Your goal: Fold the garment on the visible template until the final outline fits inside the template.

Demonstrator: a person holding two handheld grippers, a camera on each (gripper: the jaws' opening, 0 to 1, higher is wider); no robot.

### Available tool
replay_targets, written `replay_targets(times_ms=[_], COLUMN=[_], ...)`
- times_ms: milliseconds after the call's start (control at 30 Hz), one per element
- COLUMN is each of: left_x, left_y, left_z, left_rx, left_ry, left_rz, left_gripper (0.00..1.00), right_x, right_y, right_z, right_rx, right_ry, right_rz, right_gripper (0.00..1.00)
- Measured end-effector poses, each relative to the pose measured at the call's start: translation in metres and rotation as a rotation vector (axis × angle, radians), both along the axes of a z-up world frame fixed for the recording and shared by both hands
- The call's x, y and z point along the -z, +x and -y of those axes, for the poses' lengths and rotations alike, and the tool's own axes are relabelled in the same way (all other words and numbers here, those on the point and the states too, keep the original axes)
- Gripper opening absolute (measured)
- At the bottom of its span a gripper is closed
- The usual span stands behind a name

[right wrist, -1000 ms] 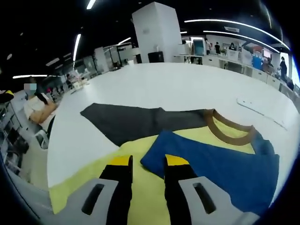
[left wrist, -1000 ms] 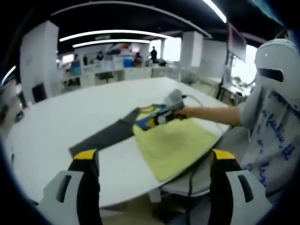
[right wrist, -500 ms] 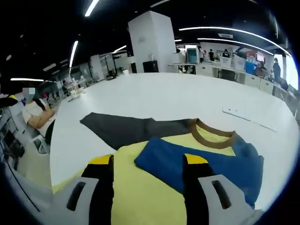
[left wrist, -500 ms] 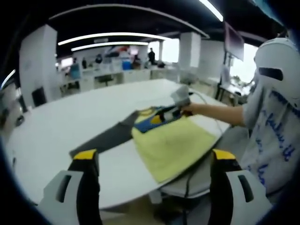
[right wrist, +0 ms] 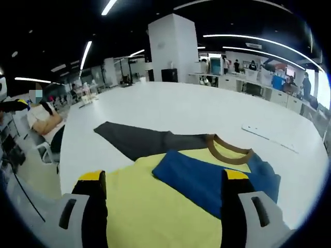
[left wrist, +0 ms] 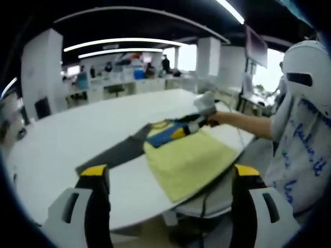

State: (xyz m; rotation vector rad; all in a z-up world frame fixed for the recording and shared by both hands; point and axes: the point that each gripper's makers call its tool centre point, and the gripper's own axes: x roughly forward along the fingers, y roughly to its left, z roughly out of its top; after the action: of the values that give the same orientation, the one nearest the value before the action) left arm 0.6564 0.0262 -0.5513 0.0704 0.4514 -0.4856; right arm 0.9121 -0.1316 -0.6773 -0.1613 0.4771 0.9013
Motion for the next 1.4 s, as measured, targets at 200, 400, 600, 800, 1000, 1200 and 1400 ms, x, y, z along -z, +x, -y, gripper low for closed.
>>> replay_targets(times_ms=[200, 400, 600, 800, 1000, 1200, 1400], left_x=[-0.001, 0.000, 0.000, -0.004, -0.003, -0.003, -0.005], left_y=[-0.003, -0.006, -0.009, -0.009, -0.008, -0.007, -0.006], left_z=[-0.001, 0.001, 0.004, 0.007, 0.013, 0.016, 0.020], left_rx=[-0.008, -0.011, -0.011, -0.007, 0.009, 0.023, 0.036], left_ry=[-0.005, -0.007, -0.006, -0.001, 0.009, 0.012, 0.014], left_rz=[0.012, 0.011, 0.014, 0.025, 0.023, 0.022, 0.029], left_gripper=[0.94, 0.94, 0.94, 0.94, 0.93, 0.93, 0.93], right_x=[-0.010, -0.017, -0.039, -0.058, -0.070, -0.081, -0.093], right_y=[-0.008, -0.016, -0.033, -0.046, -0.070, -0.083, -0.099], right_z=[0.005, 0.014, 0.013, 0.013, 0.025, 0.045, 0.059], right_rx=[-0.003, -0.007, -0.033, -0.045, -0.079, -0.072, -0.062], right_ry=[-0.004, -0.009, 0.058, 0.097, 0.087, 0.044, 0.043], right_rz=[0.013, 0.021, 0.042, 0.048, 0.062, 0.107, 0.133], right_gripper=[1.00, 1.00, 1.00, 1.00, 1.00, 1.00, 1.00])
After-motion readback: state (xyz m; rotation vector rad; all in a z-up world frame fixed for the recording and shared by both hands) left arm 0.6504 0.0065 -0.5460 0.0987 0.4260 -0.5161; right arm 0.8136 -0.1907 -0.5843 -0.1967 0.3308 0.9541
